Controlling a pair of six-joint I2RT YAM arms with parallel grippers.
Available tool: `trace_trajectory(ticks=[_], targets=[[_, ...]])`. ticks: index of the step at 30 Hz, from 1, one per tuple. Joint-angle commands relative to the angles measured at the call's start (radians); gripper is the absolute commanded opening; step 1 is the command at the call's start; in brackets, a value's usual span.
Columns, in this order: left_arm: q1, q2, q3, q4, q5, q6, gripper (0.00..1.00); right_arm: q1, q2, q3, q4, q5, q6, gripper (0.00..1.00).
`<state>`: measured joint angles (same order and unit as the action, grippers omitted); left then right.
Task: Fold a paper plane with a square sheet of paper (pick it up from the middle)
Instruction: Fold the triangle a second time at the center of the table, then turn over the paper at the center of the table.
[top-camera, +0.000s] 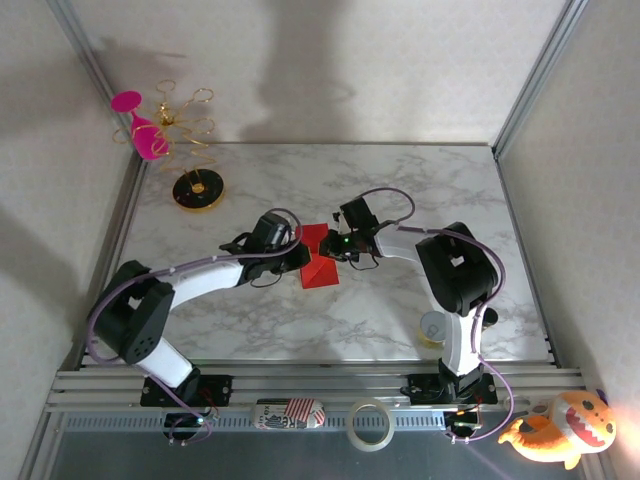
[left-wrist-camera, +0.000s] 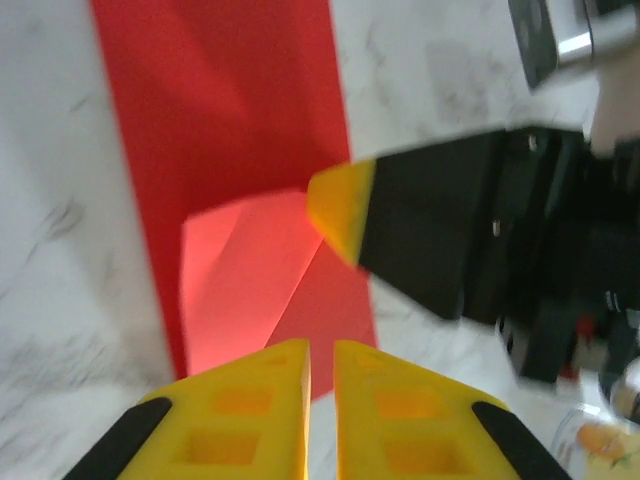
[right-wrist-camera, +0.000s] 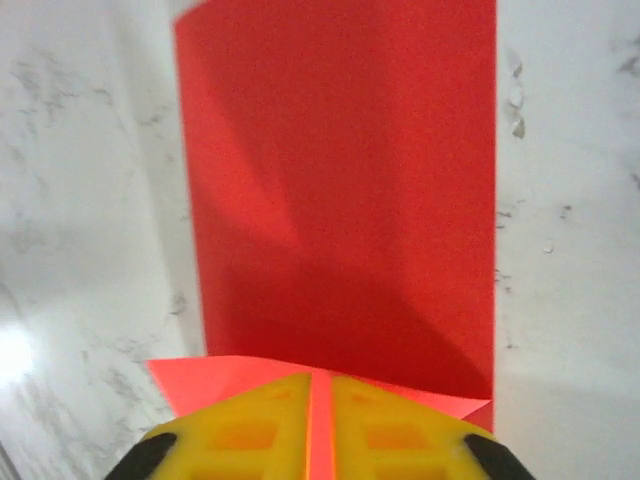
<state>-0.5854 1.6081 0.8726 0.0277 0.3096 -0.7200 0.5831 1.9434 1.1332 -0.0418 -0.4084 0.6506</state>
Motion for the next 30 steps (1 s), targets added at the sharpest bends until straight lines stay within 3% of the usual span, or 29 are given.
trace_trajectory(ticks=[1, 8, 12, 15, 30], targets=[[0.007, 0.096, 0.052, 0.075, -0.012, -0.060, 0.12, -0.003, -0.086, 0.005, 0.032, 0.035, 0.044, 0.19], [0.013, 0.169, 0.072, 0.066, -0.058, -0.058, 0.08, -0.021, -0.161, -0.119, 0.058, 0.105, 0.179, 0.27], [0.025, 0.172, 0.031, 0.093, -0.123, -0.086, 0.07, -0.020, -0.173, -0.166, 0.093, 0.100, 0.241, 0.43], [0.030, 0.155, -0.037, 0.176, -0.172, -0.147, 0.07, -0.018, -0.173, -0.177, 0.095, 0.106, 0.267, 0.47], [0.027, 0.187, -0.090, 0.223, -0.172, -0.196, 0.06, 0.031, -0.103, -0.135, 0.079, 0.118, 0.389, 0.42]])
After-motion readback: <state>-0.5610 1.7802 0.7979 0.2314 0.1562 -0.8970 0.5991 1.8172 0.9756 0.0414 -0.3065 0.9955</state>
